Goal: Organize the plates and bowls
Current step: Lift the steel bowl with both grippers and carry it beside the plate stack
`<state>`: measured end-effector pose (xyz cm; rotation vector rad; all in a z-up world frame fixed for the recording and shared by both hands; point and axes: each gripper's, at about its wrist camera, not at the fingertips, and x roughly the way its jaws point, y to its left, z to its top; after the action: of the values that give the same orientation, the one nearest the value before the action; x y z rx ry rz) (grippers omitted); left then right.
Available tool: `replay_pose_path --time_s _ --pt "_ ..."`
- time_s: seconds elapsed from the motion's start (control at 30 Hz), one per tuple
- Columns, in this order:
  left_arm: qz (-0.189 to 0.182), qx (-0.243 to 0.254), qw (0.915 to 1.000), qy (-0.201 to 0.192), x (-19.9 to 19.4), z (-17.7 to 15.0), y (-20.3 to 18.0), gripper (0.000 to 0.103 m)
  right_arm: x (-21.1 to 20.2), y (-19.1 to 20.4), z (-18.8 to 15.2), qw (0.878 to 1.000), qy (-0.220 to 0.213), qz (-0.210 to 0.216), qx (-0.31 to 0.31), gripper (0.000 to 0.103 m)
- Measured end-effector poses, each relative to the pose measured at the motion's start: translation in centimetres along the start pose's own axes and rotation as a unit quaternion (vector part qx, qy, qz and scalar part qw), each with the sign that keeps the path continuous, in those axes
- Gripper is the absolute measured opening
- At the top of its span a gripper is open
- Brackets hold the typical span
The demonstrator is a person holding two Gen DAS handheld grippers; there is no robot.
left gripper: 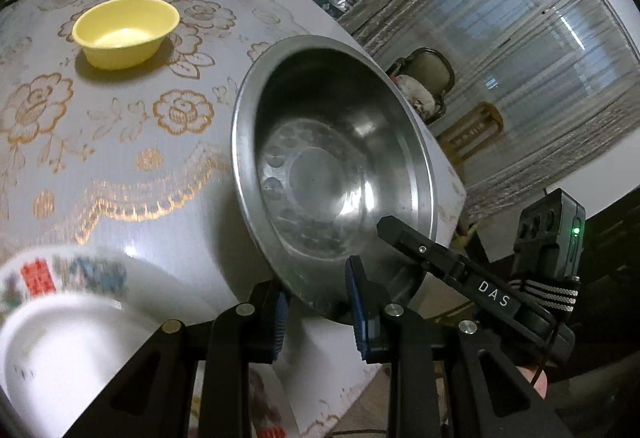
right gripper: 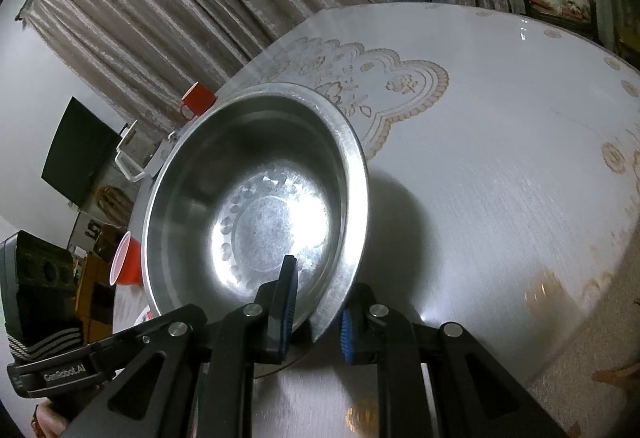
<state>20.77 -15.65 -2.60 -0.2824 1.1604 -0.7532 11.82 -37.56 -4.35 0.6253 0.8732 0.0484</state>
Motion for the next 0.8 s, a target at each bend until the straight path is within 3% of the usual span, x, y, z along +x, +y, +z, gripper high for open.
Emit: replay_pose_path --time_s 0.23,0.8 --pt "-0.005 0.009 0.9999 -0.002 -0.3 -1.3 -0.4 0.028 0.2 0.1 0.4 1.0 0.002 -0.006 -0.001 0.017" --pt "0.029 0.038 0.9989 0.001 1.0 -3.4 -1.3 0.028 3.6 -0.4 0.5 0.999 0.028 -0.022 0.02 0.018"
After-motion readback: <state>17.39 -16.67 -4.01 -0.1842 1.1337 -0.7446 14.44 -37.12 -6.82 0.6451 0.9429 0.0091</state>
